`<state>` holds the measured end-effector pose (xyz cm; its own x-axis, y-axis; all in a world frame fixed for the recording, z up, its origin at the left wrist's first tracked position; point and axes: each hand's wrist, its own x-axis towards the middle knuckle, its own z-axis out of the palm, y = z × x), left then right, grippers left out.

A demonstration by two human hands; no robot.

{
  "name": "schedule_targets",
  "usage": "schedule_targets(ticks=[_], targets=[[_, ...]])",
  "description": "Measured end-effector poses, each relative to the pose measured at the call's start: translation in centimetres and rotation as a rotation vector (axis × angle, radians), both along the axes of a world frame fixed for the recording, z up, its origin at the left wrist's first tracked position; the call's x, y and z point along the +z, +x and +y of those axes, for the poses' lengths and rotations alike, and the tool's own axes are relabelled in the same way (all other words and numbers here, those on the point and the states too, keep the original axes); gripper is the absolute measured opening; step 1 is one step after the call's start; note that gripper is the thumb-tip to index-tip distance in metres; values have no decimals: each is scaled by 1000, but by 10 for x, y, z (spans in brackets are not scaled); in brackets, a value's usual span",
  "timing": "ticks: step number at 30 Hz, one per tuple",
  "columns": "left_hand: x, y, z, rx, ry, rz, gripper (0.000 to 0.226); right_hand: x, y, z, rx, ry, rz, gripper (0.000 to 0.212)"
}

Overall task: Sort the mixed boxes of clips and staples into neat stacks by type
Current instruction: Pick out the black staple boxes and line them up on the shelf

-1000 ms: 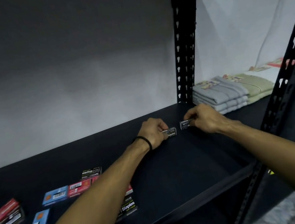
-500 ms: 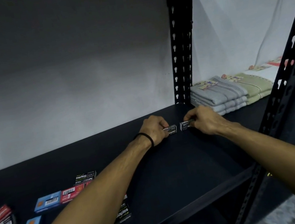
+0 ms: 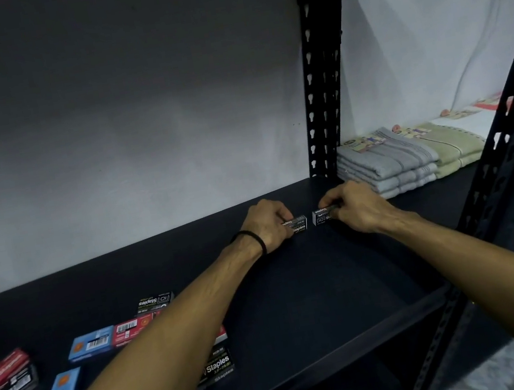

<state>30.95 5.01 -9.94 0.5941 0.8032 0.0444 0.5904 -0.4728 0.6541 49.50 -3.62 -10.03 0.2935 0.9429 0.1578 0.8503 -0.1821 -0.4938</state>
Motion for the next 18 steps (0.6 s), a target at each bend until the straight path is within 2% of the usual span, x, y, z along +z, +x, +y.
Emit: schedule_targets(ticks=[13, 18], targets=[[-2, -2, 1, 20, 0, -4, 20, -3, -5, 3, 7, 8, 35, 25], [4, -14, -3, -10, -4, 11, 40, -6, -5, 1, -1, -33, 15, 53]])
